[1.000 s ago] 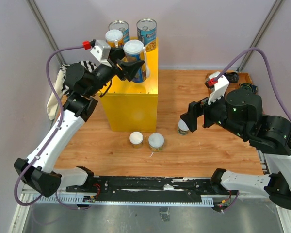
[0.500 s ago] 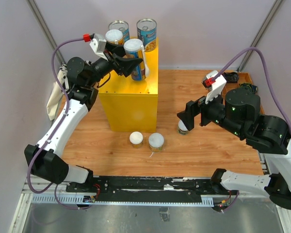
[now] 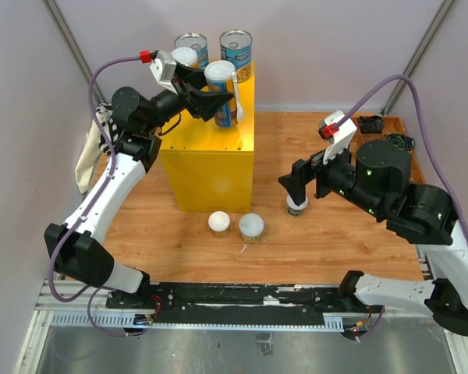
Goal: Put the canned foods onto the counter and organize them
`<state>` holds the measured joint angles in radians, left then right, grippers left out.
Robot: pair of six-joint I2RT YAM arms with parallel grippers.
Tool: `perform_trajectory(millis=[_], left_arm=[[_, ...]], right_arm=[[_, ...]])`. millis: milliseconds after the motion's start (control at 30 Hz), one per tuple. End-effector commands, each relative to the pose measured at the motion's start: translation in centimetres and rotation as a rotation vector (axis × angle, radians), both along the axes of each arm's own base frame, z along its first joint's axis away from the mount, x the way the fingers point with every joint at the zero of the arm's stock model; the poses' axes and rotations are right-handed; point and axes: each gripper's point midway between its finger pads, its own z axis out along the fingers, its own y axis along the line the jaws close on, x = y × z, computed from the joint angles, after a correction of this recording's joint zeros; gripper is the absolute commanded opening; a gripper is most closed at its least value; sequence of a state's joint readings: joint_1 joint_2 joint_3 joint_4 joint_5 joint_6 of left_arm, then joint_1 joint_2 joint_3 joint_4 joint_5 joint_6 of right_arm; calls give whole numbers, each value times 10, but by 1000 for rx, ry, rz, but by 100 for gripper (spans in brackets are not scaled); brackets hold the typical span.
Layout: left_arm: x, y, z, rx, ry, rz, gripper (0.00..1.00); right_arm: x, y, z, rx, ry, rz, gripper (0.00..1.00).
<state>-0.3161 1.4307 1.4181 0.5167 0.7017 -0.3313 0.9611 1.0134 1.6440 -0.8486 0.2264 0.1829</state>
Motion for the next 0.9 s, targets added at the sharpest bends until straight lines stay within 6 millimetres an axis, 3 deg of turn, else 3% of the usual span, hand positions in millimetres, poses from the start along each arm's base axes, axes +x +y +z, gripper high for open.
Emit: perform_trajectory(millis=[0,300,500,867], left_arm=[[-17,9,44,-49,-180,23,0],[-11,7,29,-31,-159,22,0],[-8,3,19,-24,-140,3,0],[-4,-9,5,6,-119,-3,0]], right_arm=[[12,13,19,34,-75,13,98],[46,47,56,108,-152,41,98],[77,58,78,189,-177,61,98],[97,86,101,247,-240,168,98]])
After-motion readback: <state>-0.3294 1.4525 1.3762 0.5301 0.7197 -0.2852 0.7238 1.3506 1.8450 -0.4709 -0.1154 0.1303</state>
